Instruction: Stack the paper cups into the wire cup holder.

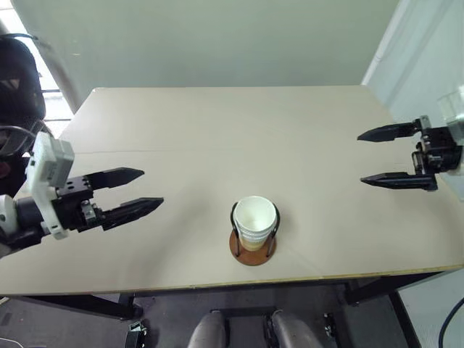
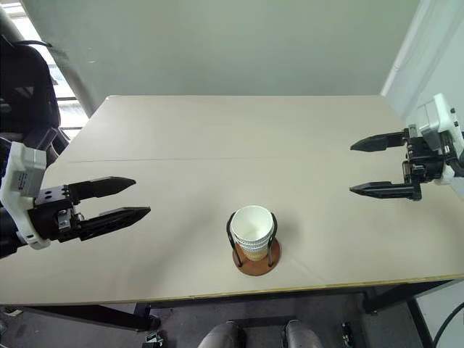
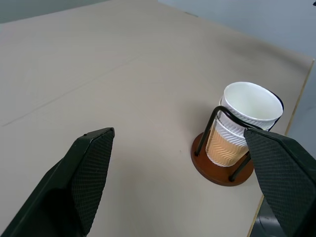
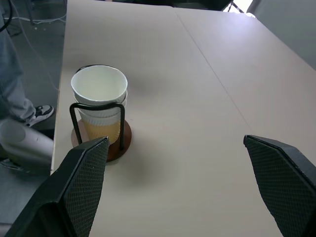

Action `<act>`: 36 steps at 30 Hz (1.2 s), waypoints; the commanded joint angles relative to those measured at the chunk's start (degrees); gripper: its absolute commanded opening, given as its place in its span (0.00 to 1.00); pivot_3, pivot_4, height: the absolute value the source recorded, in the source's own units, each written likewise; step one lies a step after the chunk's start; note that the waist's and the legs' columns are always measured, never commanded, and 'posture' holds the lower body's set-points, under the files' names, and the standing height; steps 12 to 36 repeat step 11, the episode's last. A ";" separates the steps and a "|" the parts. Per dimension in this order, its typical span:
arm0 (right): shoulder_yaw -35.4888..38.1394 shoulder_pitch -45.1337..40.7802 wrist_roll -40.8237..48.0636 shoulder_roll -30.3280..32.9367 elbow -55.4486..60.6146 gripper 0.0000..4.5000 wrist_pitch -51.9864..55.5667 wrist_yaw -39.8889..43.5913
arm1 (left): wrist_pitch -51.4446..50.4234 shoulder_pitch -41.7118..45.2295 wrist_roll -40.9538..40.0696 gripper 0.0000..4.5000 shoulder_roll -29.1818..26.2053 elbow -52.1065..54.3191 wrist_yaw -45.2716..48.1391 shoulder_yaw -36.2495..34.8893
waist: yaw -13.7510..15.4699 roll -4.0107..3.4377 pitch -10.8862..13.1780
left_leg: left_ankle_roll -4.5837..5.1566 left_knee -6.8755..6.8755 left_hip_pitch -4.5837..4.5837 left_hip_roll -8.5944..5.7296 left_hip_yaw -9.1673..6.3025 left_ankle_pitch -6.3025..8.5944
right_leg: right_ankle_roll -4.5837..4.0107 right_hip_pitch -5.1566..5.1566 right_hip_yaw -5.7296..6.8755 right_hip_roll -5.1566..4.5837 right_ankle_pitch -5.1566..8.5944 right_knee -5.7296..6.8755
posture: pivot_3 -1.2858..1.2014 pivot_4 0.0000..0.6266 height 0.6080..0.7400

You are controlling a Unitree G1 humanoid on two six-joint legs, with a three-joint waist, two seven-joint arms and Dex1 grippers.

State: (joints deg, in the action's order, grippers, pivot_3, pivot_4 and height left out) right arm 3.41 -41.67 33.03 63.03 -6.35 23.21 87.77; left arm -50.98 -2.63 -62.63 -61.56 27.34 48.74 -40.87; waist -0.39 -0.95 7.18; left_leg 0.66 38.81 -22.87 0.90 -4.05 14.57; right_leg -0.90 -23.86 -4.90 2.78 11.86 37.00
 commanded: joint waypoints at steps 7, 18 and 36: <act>-1.07 -4.34 -3.87 -2.28 -3.10 1.00 -2.14 2.32 | -1.37 1.44 -0.79 1.00 -1.02 1.80 -2.42 -2.90 | 0.01 0.00 0.00 | -0.11 -0.06 -0.06 0.00 0.00 0.06 | 0.02 -0.03 0.00 0.01 0.02 -0.09 | 0.52 0.24 1.00; -1.05 -5.11 -4.48 -2.57 -3.56 1.00 -2.14 2.83 | -3.11 2.33 -3.82 1.00 -0.87 4.59 -5.68 -2.88 | 0.03 0.00 0.00 | -0.17 -0.25 -0.07 0.00 0.01 0.09 | 0.01 -0.07 0.00 0.00 0.03 -0.18 | 0.52 0.24 1.00; -1.05 -5.11 -4.48 -2.57 -3.56 1.00 -2.14 2.83 | -3.11 2.33 -3.82 1.00 -0.87 4.59 -5.68 -2.88 | 0.03 0.00 0.00 | -0.17 -0.25 -0.07 0.00 0.01 0.09 | 0.01 -0.07 0.00 0.00 0.03 -0.18 | 0.52 0.24 1.00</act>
